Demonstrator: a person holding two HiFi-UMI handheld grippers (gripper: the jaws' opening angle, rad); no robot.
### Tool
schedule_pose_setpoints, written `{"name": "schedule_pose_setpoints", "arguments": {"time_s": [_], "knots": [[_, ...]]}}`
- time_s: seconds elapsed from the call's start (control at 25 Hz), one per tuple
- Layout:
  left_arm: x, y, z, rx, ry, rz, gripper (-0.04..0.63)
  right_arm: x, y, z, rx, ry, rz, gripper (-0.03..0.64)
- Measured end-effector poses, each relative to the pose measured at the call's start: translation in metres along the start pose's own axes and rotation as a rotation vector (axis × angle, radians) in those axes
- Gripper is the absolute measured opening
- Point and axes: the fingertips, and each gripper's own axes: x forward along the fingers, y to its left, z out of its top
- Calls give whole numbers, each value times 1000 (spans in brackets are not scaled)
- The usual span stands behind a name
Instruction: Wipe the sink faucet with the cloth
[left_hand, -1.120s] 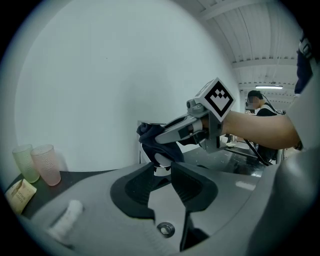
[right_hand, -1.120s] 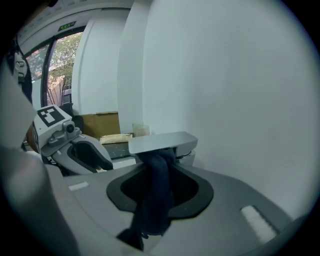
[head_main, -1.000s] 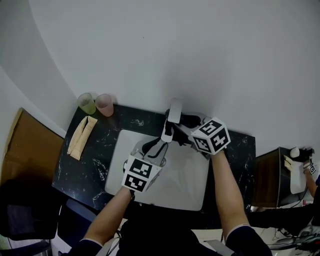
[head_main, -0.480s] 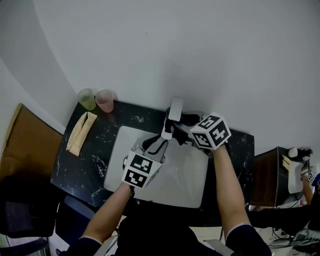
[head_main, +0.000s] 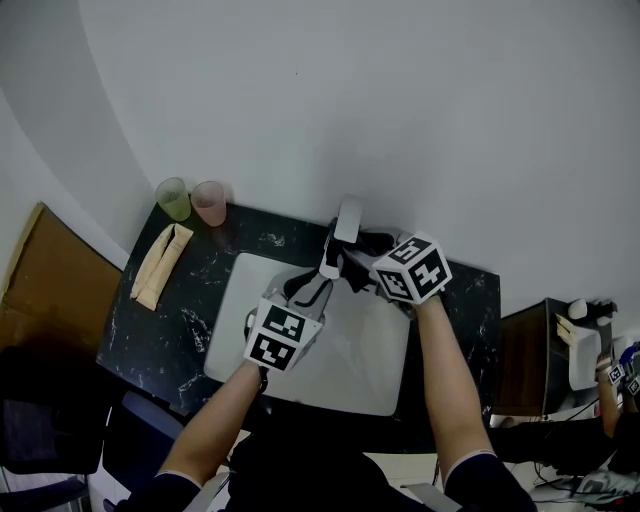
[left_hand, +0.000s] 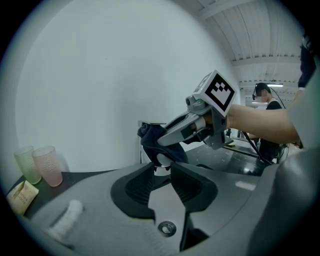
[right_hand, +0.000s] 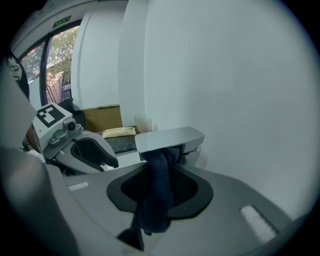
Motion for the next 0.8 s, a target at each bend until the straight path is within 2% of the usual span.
{"name": "schedule_pose_setpoints", "arguments": {"time_s": [0.2, 0.52, 0.8], "knots": [[0, -1, 0, 0, 2, 5, 104, 0, -8, 1, -1, -51, -77, 104], [0, 0, -1, -3, 5, 7, 104, -6, -7, 7, -71, -138, -151, 103], [1, 0, 1, -3, 2, 8, 104, -13, 17, 7, -137, -138, -88, 101]]}}
